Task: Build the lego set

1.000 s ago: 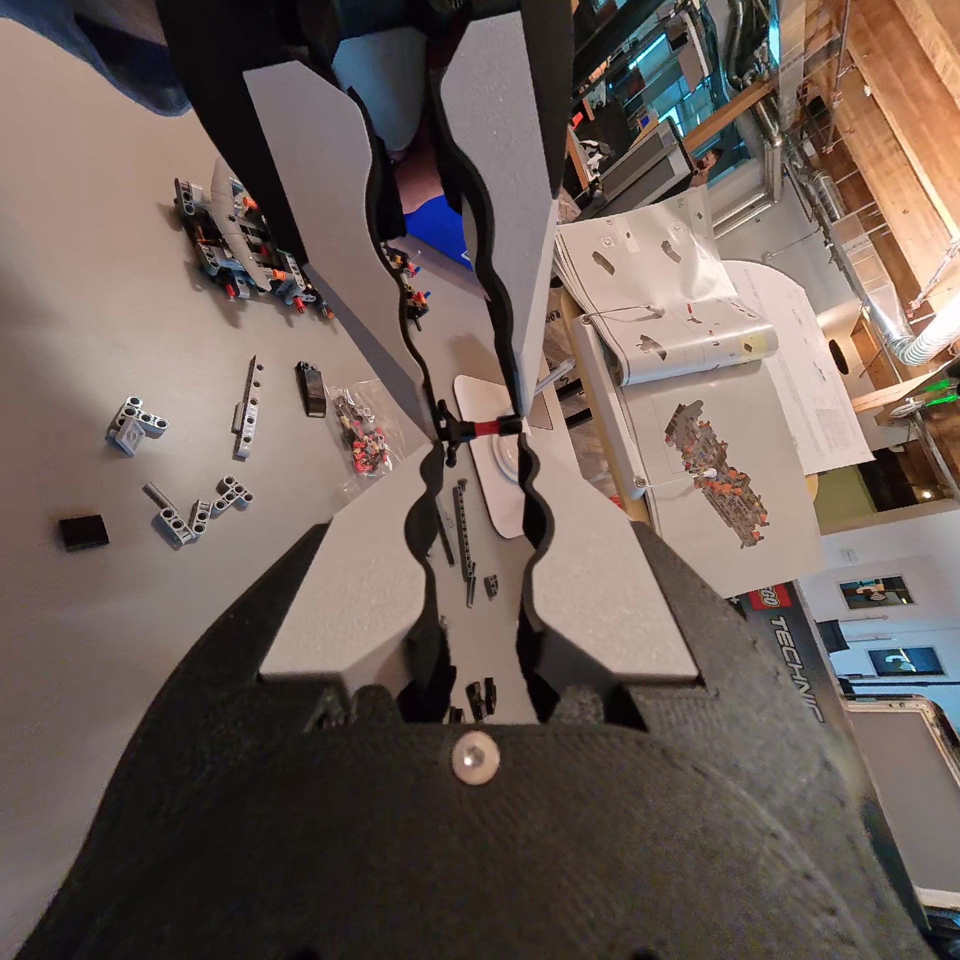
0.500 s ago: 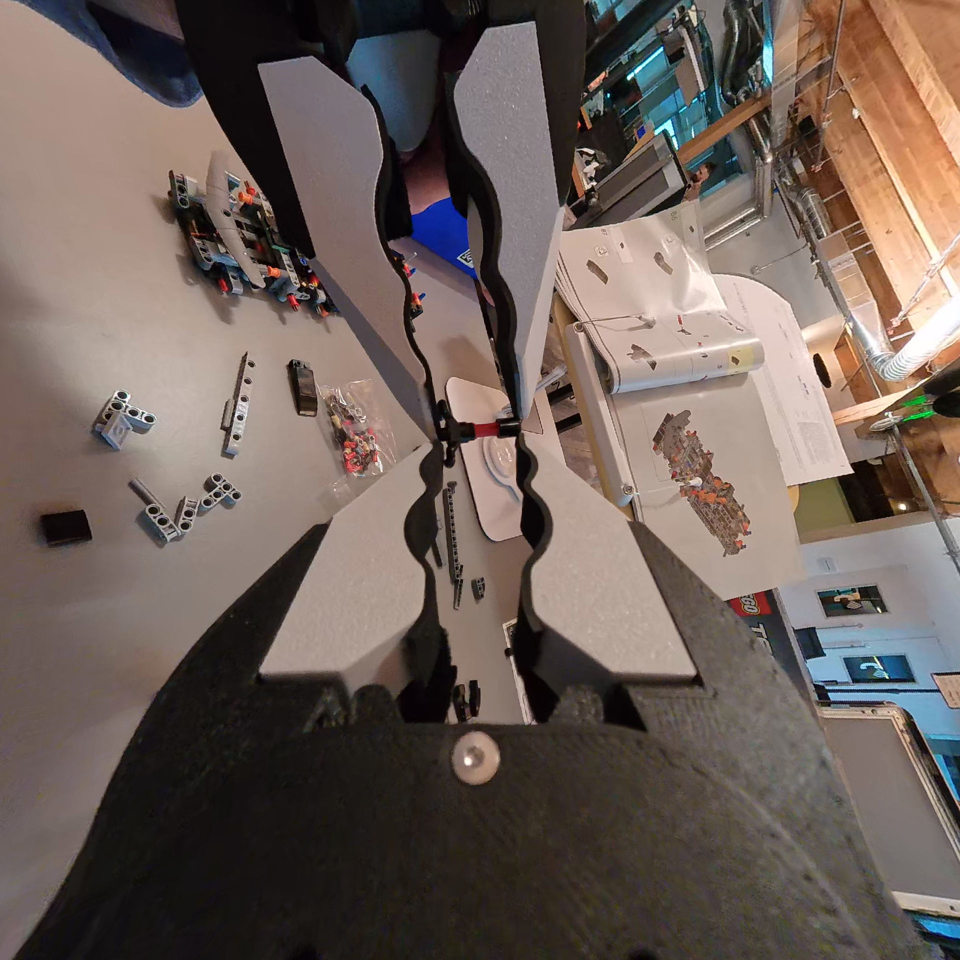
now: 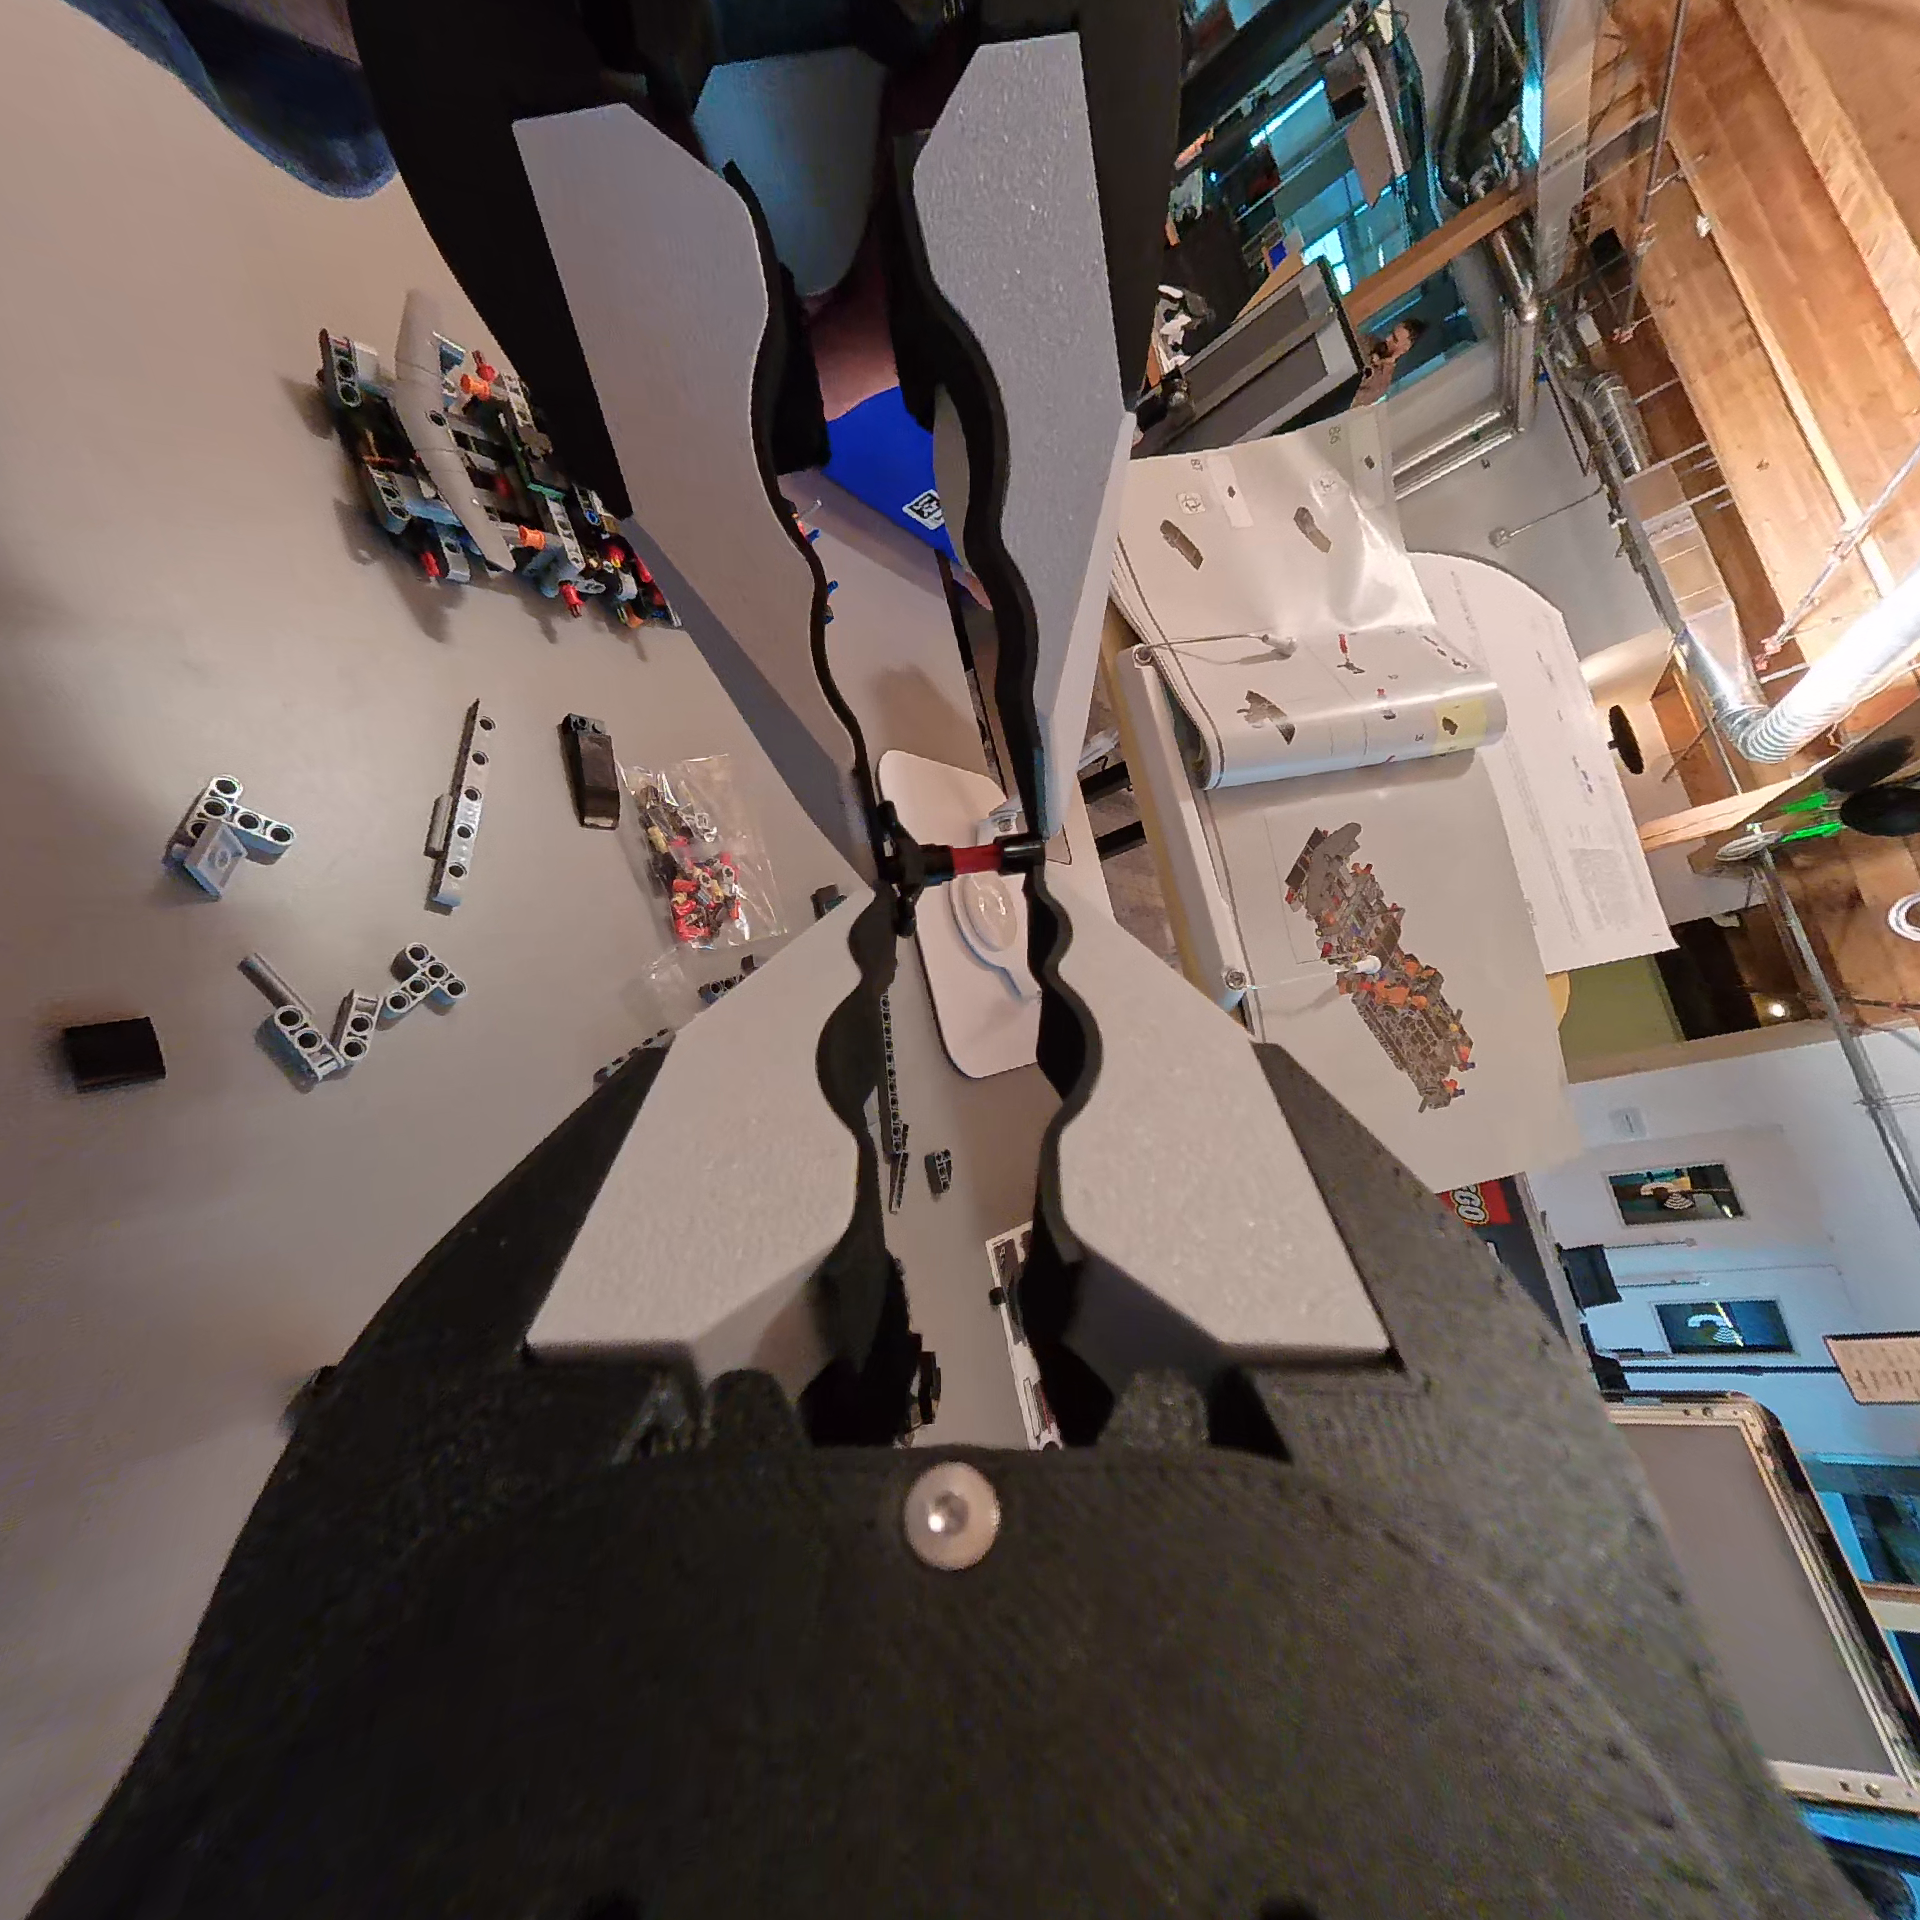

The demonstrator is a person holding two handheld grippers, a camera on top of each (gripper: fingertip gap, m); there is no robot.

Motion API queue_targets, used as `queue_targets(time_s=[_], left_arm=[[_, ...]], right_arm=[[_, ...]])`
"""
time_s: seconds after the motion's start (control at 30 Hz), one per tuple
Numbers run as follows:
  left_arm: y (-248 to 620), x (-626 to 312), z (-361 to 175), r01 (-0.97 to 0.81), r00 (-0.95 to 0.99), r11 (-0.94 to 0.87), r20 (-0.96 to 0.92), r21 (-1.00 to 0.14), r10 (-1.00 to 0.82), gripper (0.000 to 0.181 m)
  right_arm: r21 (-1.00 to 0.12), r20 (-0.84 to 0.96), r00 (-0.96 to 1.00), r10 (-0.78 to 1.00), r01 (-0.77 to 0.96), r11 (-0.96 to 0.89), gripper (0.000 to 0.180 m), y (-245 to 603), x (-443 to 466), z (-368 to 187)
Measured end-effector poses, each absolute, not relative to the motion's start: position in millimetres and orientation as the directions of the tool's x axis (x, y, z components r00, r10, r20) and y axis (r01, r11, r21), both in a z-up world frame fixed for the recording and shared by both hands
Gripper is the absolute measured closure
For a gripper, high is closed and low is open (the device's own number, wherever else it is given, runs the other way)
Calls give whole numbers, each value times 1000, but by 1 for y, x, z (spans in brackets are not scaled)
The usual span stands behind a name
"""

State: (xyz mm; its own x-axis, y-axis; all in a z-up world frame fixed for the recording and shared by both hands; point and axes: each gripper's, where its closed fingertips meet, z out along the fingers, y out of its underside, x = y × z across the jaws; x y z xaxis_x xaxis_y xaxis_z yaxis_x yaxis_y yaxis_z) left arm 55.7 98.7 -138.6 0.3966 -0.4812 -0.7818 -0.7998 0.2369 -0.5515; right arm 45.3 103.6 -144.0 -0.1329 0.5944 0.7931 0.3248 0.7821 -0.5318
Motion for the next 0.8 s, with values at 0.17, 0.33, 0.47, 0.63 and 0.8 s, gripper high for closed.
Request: queue_targets(time_s=[0.17,0.33,0.47,0.63,0.8], left_arm=[[99,55,-139,-811,387,234,-791,-537,-474,156],[102,52,-140,-821,384,222,-796,-527,-468,156],[103,51,-141,-824,384,217,-798,-524,-465,156],[105,49,-141,-827,389,209,-799,-523,-458,155],[106,47,-142,-828,392,205,-801,-522,-453,156]], right_arm=[[-514,803,-135,581,339,788,158,104,44,-144],[-497,810,-135,571,358,790,158,106,42,-146],[-495,810,-135,571,365,789,159,107,41,-146],[-488,814,-128,566,377,787,162,109,38,-147],[-490,814,-126,567,377,786,162,109,37,-147]])
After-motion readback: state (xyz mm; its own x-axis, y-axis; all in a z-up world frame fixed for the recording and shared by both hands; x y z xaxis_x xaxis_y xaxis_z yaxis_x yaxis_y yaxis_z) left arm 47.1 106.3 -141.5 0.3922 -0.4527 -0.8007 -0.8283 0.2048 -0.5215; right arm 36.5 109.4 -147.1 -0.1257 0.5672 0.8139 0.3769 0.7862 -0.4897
